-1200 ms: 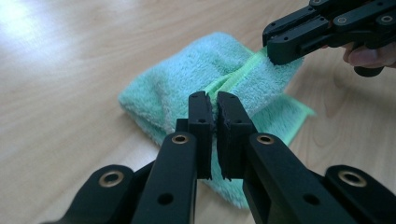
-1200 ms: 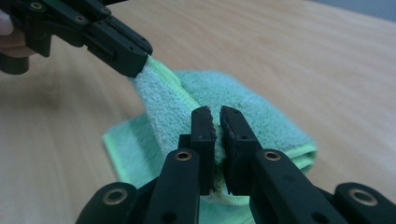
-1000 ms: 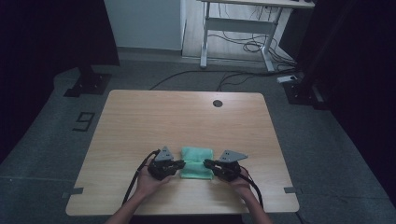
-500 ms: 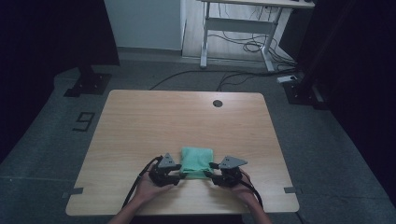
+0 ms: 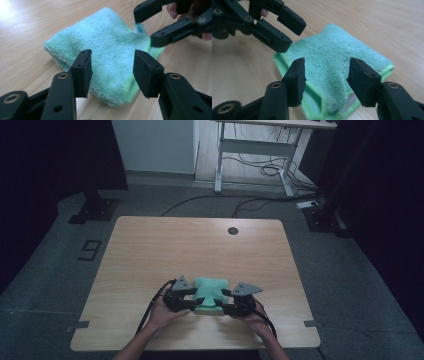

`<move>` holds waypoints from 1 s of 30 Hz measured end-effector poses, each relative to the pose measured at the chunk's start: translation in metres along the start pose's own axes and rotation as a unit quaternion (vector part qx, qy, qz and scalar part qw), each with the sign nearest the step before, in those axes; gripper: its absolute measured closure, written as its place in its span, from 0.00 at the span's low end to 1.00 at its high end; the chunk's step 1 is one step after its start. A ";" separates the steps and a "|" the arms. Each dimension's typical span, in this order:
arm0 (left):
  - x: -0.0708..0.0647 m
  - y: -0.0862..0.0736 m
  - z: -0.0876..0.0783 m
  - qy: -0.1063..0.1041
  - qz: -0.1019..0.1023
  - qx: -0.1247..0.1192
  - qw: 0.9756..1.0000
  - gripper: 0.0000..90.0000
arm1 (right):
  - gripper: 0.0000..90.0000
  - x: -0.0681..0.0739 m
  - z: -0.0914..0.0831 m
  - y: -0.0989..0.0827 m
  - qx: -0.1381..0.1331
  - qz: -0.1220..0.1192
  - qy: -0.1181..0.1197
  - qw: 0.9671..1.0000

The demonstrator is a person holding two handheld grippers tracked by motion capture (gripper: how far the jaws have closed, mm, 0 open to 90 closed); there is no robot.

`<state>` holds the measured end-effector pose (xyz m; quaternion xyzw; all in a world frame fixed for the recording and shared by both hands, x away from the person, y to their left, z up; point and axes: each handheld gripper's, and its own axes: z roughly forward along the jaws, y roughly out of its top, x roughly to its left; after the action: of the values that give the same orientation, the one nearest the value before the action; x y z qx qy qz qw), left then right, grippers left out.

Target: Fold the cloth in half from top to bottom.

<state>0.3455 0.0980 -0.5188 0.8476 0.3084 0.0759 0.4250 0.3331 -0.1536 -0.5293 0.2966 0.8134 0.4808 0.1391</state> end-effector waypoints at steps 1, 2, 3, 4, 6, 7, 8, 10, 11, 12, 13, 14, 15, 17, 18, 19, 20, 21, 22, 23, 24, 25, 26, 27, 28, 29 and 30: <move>0.002 0.000 0.004 0.000 -0.003 0.005 1.000 0.57 | 0.56 -0.001 0.004 -0.001 0.001 0.004 -0.002 1.000; 0.003 -0.001 0.007 -0.001 -0.006 0.010 1.000 0.58 | 0.57 -0.003 0.007 -0.002 0.005 0.007 -0.005 1.000; 0.004 -0.003 0.010 -0.001 -0.006 0.016 1.000 0.58 | 0.57 -0.003 0.009 -0.004 0.012 0.006 -0.009 1.000; 0.004 -0.004 0.011 -0.001 -0.004 0.021 1.000 0.58 | 0.57 -0.004 0.011 -0.006 0.019 0.002 -0.013 1.000; 0.004 -0.008 0.014 0.000 -0.003 0.027 1.000 0.58 | 0.56 -0.003 0.010 -0.013 0.033 -0.004 -0.017 0.999; 0.003 -0.010 0.015 -0.001 -0.002 0.031 1.000 0.57 | 0.55 -0.003 0.010 -0.015 0.037 -0.007 -0.019 0.999; 0.003 -0.012 0.016 -0.001 -0.003 0.032 0.999 0.57 | 0.54 -0.003 0.009 -0.019 0.041 -0.009 -0.020 0.999; 0.001 -0.013 0.017 0.002 -0.001 0.029 1.000 0.55 | 0.53 -0.002 0.006 -0.021 0.042 -0.011 -0.023 0.999; 0.001 -0.013 0.017 0.002 0.000 0.029 1.000 0.54 | 0.52 -0.002 0.006 -0.021 0.044 -0.019 -0.025 0.999; 0.000 -0.011 0.016 0.004 0.001 0.028 1.000 0.53 | 0.51 -0.002 0.006 -0.020 0.048 -0.021 -0.025 0.998; 0.000 -0.009 0.014 0.006 0.004 0.022 1.000 0.51 | 0.50 -0.002 0.006 -0.019 0.048 -0.023 -0.025 0.998; 0.000 -0.005 0.011 0.008 0.006 0.013 1.000 0.50 | 0.50 -0.003 0.005 -0.016 0.044 -0.022 -0.027 0.998; 0.000 -0.001 0.007 0.008 0.006 0.003 1.000 0.50 | 0.50 -0.004 0.004 -0.012 0.037 -0.019 -0.030 0.999; 0.003 0.009 0.004 0.006 0.007 -0.009 1.000 0.51 | 0.52 -0.008 0.003 -0.002 0.020 -0.014 -0.036 0.999; 0.005 0.013 0.005 0.007 0.007 -0.008 1.000 0.51 | 0.53 -0.009 0.004 0.003 0.014 -0.013 -0.037 0.999; 0.008 0.017 0.007 0.008 0.005 -0.006 1.000 0.51 | 0.55 -0.011 0.006 0.008 0.011 -0.013 -0.038 0.999; 0.011 0.020 0.011 0.007 0.001 -0.003 1.000 0.52 | 0.56 -0.013 0.009 0.012 0.012 -0.013 -0.040 0.999; 0.015 0.022 0.016 0.005 -0.006 0.001 1.000 0.52 | 0.58 -0.015 0.014 0.015 0.013 -0.012 -0.041 0.999; 0.018 0.023 0.022 0.005 -0.013 0.006 1.000 0.53 | 0.60 -0.017 0.018 0.018 0.015 -0.011 -0.040 0.999; 0.021 0.023 0.027 0.007 -0.018 0.013 1.000 0.53 | 0.61 -0.019 0.024 0.020 0.023 -0.012 -0.039 0.999; 0.023 0.022 0.032 0.008 -0.021 0.020 1.000 0.54 | 0.61 -0.022 0.030 0.020 0.034 -0.014 -0.043 0.998; 0.025 0.020 0.036 0.008 -0.023 0.029 0.999 0.54 | 0.62 -0.024 0.036 0.019 0.046 -0.011 -0.047 0.998; 0.027 0.019 0.040 0.008 -0.026 0.035 0.999 0.54 | 0.62 -0.027 0.040 0.017 0.055 -0.007 -0.050 0.997; 0.028 0.017 0.042 0.008 -0.028 0.038 0.999 0.55 | 0.62 -0.029 0.043 0.015 0.064 -0.005 -0.052 0.997; 0.029 0.016 0.043 0.006 -0.032 0.037 0.999 0.55 | 0.62 -0.031 0.045 0.013 0.073 -0.002 -0.054 0.996; 0.030 0.015 0.043 0.005 -0.034 0.034 0.999 0.55 | 0.62 -0.033 0.046 0.011 0.076 0.002 -0.052 0.996; 0.030 0.014 0.044 0.004 -0.035 0.032 0.999 0.55 | 0.61 -0.035 0.046 0.010 0.074 0.011 -0.046 0.996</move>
<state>0.3927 0.0799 -0.5393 0.8491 0.3423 0.0543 0.3986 0.3877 -0.1399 -0.5457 0.3367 0.8363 0.4062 0.1490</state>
